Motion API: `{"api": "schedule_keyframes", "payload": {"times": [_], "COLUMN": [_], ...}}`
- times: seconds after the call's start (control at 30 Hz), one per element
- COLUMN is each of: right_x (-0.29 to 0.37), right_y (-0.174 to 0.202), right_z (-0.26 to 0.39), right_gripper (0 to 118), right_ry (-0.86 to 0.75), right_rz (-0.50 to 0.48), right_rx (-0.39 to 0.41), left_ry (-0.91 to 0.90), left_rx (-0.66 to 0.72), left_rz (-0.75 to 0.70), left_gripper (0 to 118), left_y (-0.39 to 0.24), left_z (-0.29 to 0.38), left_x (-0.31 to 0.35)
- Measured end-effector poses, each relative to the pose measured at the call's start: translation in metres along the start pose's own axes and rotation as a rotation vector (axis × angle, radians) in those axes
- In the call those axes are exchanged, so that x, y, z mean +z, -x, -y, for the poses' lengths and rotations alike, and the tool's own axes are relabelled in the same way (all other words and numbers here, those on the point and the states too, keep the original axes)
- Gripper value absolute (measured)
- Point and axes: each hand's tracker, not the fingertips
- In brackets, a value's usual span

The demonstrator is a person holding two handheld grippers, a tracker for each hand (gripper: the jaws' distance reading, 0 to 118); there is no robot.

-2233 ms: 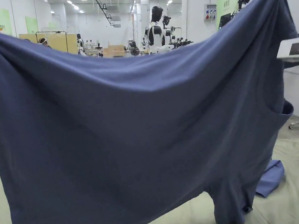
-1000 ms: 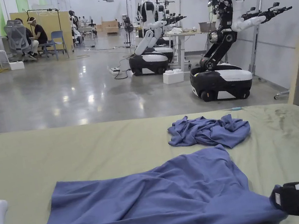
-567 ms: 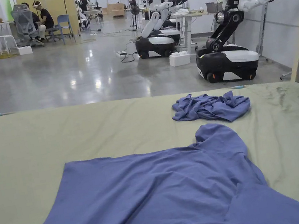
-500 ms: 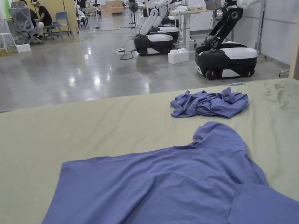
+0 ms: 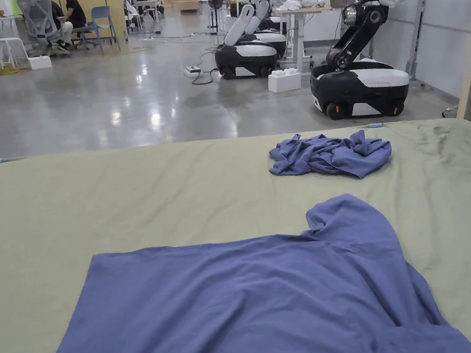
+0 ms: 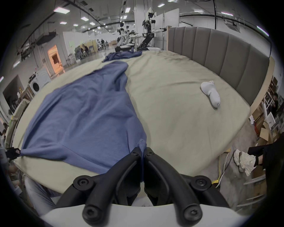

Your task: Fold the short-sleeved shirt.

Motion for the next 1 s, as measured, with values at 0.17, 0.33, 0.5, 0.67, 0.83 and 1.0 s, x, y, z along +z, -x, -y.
{"api": "schedule_keyframes", "payload": {"times": [0.17, 0.33, 0.5, 0.67, 0.83, 1.0], "right_x": [-0.016, 0.028, 0.055, 0.057, 0.057, 0.054], "right_y": [0.012, 0.007, 0.011, 0.016, 0.022, 0.013], "right_z": [0.004, -0.001, 0.008, 0.022, 0.030, 0.032], "right_gripper": [13, 93, 6, 2, 2, 2], "right_ry": [0.025, -0.068, -0.118, -0.081, -0.087, -0.072], "right_rz": [0.047, -0.077, -0.124, -0.148, -0.174, -0.153], "right_rx": [0.105, 0.009, -0.110, -0.068, -0.078, -0.095], "left_ry": [-0.004, -0.137, -0.197, -0.091, -0.123, -0.170], "left_rx": [0.139, 0.362, 0.300, 0.298, 0.250, 0.253], "left_rz": [0.062, 0.282, 0.168, 0.166, 0.139, 0.201], "left_gripper": [8, 104, 19, 0, 0, 106], "left_y": [0.013, 0.043, 0.035, 0.026, 0.027, 0.028], "left_z": [0.010, 0.026, 0.039, 0.046, 0.037, 0.035], "left_x": [-0.007, 0.033, 0.076, 0.070, 0.056, 0.043]}}
